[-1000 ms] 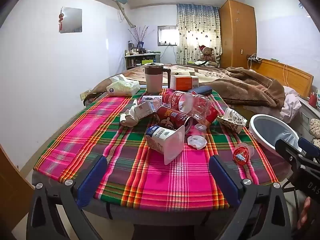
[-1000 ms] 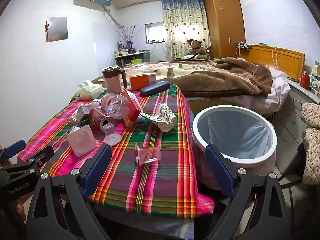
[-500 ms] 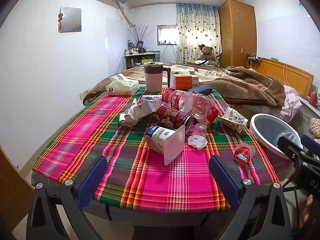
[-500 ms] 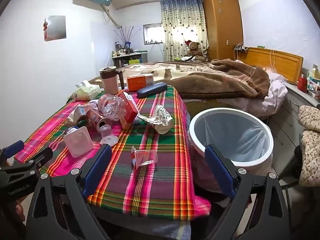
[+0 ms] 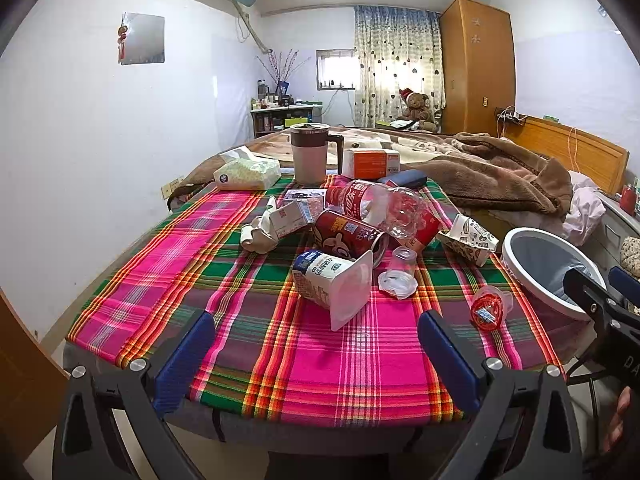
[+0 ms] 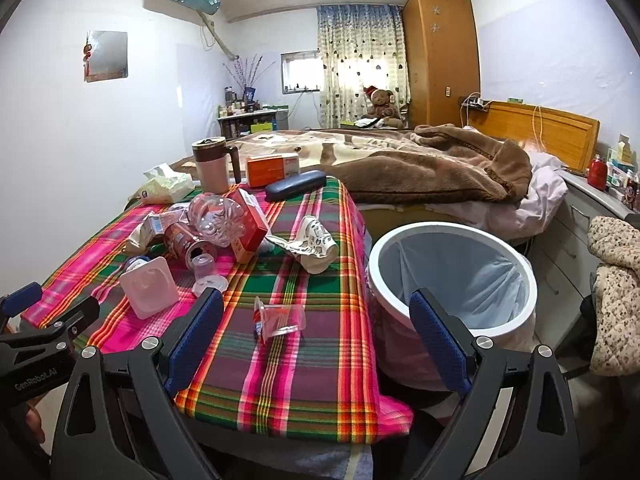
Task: Collect trash
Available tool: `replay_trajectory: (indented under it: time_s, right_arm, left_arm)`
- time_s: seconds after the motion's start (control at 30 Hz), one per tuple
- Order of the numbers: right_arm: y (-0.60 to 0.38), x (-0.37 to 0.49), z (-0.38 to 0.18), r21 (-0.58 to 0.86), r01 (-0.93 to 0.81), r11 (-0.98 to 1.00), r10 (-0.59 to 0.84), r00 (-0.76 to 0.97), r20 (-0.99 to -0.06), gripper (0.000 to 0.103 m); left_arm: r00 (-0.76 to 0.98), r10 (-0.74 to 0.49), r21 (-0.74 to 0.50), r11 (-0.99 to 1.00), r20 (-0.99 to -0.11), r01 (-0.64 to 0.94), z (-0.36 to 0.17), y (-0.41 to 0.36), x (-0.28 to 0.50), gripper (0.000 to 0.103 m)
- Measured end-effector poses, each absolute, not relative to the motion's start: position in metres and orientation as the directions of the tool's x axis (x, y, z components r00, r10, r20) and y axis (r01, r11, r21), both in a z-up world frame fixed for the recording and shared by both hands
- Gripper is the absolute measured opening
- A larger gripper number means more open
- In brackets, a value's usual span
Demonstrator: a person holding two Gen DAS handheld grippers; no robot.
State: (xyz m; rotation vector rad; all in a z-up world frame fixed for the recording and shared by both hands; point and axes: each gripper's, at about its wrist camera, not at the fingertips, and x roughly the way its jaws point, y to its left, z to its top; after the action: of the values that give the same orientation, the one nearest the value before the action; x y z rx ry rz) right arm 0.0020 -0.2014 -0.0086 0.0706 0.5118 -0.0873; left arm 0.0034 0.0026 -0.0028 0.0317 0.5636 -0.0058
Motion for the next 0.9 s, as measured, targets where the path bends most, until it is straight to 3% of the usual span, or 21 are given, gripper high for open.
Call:
replay_trajectory:
  time_s: [0.9]
  right_arm:
    - [-0.2021,0.0036,-0.0084,0.044,0.109,0.993,-0.073,0.866,-0.494,0.096]
  left_arm:
    - [0.845,0.003,0.027,1.0,-0.535,0.013,-0.0013,0.0001,0.0025,0.103]
